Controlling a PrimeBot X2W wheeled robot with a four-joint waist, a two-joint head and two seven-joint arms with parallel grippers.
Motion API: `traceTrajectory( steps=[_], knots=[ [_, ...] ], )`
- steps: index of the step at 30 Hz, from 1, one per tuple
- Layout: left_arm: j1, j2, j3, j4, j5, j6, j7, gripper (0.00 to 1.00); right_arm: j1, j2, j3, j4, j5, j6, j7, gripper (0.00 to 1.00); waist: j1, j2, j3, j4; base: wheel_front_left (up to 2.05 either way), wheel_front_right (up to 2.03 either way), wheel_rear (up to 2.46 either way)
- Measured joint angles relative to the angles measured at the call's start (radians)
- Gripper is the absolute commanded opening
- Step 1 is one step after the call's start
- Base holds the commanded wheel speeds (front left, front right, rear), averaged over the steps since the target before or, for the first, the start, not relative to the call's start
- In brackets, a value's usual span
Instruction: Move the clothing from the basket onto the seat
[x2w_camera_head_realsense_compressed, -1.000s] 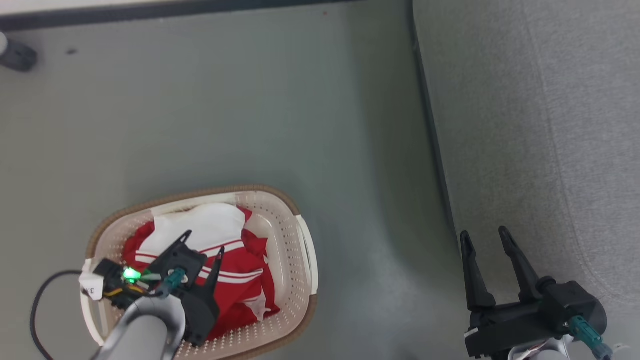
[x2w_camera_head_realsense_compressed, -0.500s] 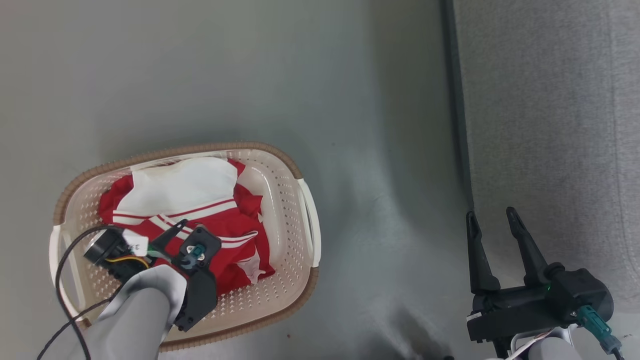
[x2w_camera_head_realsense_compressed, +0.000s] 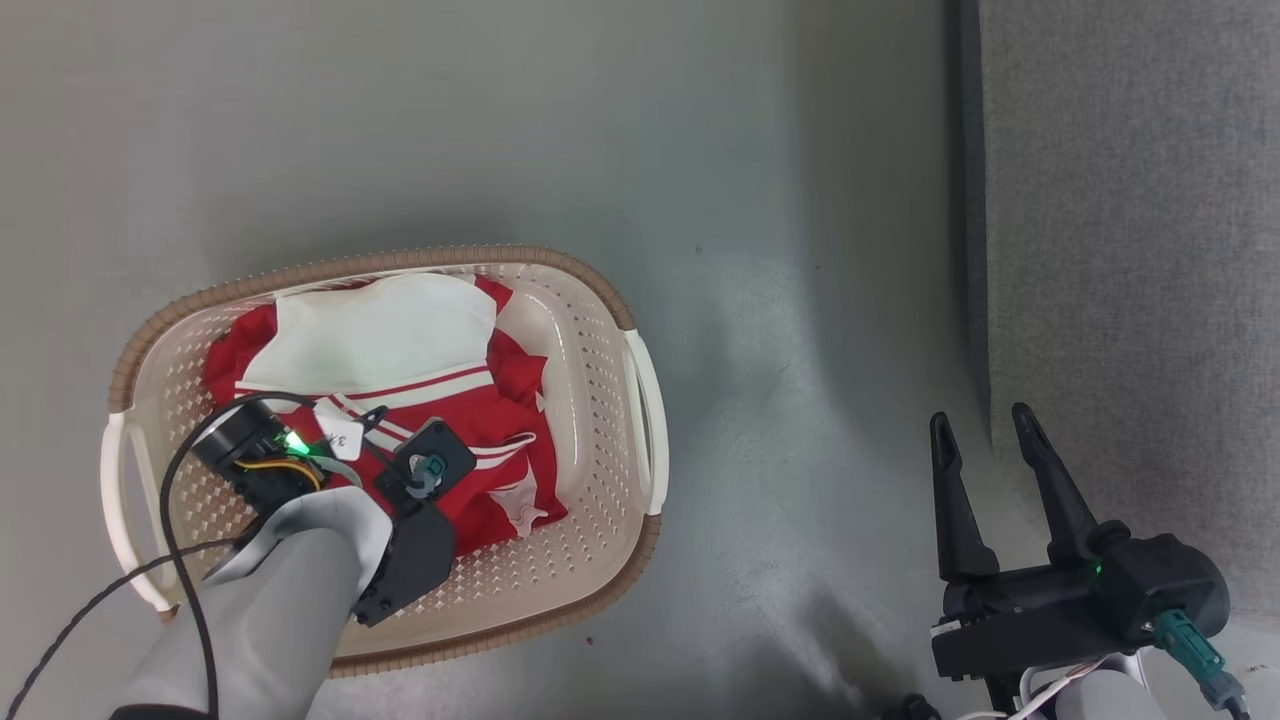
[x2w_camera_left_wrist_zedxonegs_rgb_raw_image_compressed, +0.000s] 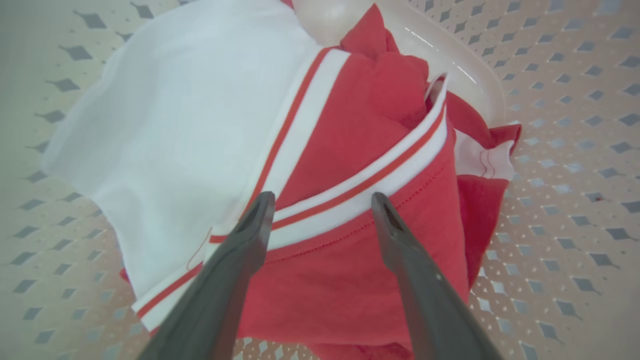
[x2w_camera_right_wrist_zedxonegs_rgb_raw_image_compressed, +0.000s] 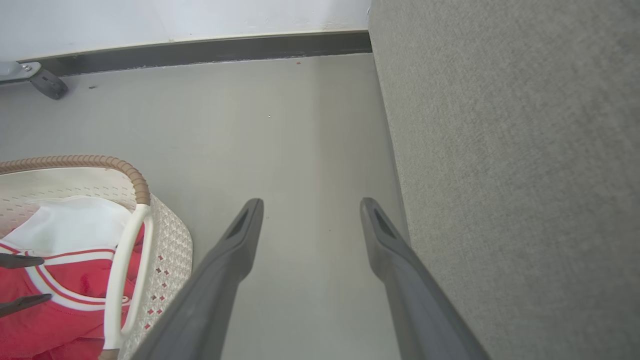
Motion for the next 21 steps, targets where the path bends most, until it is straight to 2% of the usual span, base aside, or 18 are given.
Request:
traceTrajectory(
  steps=[10, 21],
  knots=[
    [-0.08, -0.034, -0.044, 0.076, -0.03, 0.0, 0.024, 1.0, 0.001, 0.0, 0.003, -0.034, -0.02, -0.009, 0.0, 1.0, 0.0, 0.0, 0.034, 0.005, 0.0, 0.0, 0.0],
    [-0.141, -0.069, -0.05, 0.142, -0.07, 0.0, 0.043, 1.0, 0.008, 0.0, 0.006, -0.077, -0.035, -0.016, 0.0, 1.0, 0.0, -0.0002, 0.063, 0.008, 0.0, 0.0, 0.0]
  ],
)
